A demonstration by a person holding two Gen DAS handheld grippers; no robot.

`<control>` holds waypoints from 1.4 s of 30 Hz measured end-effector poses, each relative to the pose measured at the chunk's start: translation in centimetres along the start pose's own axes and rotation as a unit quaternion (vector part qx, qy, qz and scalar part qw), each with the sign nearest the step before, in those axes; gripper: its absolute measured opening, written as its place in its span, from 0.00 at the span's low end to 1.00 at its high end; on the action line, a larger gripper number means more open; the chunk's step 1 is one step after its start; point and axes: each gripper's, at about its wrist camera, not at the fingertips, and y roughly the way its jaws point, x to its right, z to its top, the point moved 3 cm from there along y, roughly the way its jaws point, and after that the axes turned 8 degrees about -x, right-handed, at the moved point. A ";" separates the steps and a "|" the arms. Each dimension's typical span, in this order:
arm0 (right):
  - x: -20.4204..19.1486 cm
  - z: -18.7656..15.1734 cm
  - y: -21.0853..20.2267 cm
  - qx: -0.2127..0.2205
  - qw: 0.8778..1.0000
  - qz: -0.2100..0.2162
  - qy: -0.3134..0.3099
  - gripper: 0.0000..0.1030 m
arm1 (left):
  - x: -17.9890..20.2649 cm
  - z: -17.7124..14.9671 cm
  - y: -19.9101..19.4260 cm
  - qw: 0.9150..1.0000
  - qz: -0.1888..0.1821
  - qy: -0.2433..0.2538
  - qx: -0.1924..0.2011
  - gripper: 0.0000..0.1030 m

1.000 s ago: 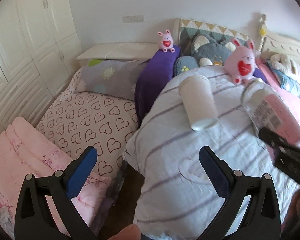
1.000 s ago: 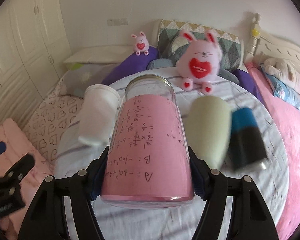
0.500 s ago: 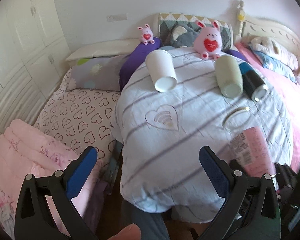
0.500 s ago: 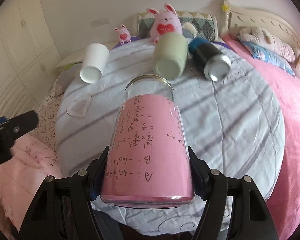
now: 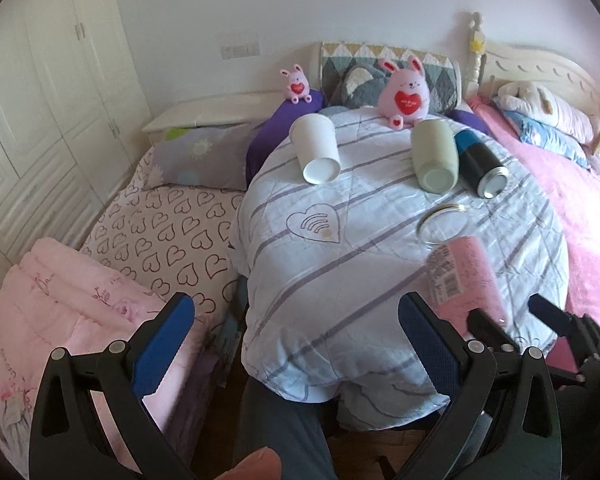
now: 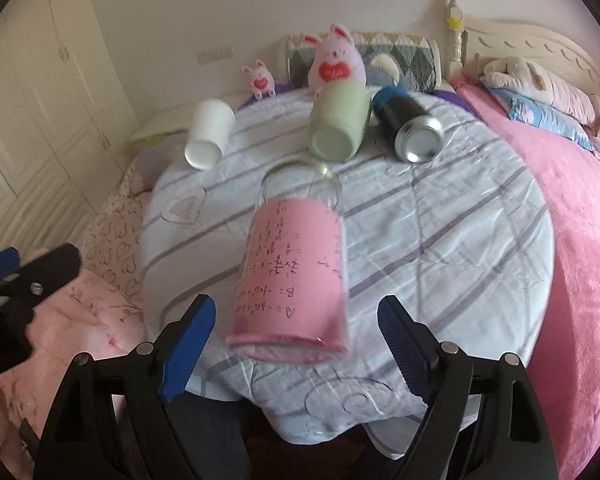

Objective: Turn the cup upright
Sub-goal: 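Lift the jar with the right gripper and carry it toward the left tool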

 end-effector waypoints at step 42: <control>8.9 -3.1 -7.4 0.047 0.997 -0.027 0.046 0.82 | 7.3 -3.1 -3.7 0.998 -0.039 0.038 -0.025 1.00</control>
